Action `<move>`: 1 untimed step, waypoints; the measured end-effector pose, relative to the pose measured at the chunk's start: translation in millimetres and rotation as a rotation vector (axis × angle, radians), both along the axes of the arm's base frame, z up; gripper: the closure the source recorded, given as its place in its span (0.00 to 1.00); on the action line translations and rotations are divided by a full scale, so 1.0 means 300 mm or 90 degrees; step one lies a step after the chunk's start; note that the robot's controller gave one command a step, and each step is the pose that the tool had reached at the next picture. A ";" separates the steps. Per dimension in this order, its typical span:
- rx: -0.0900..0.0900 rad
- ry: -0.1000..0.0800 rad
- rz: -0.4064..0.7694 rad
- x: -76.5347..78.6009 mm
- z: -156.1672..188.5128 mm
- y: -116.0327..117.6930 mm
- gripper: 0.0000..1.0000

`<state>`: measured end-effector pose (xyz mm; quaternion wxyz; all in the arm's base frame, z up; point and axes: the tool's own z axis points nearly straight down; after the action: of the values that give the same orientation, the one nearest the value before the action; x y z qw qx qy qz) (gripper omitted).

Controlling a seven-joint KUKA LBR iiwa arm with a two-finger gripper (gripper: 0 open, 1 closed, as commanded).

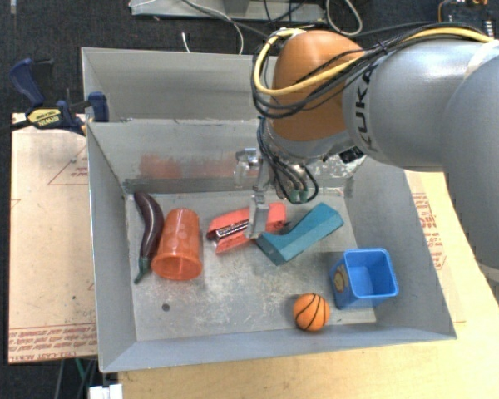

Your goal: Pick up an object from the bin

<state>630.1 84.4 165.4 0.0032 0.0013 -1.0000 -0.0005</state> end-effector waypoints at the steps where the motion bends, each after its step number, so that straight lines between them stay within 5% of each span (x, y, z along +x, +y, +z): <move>1: 0.000 -0.005 -0.002 0.006 0.018 -0.002 0.00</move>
Offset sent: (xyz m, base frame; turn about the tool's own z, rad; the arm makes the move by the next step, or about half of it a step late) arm -0.0044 -0.0581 -0.0954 -0.1341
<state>631.8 83.7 170.7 -0.0008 0.0000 -1.0000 -0.0007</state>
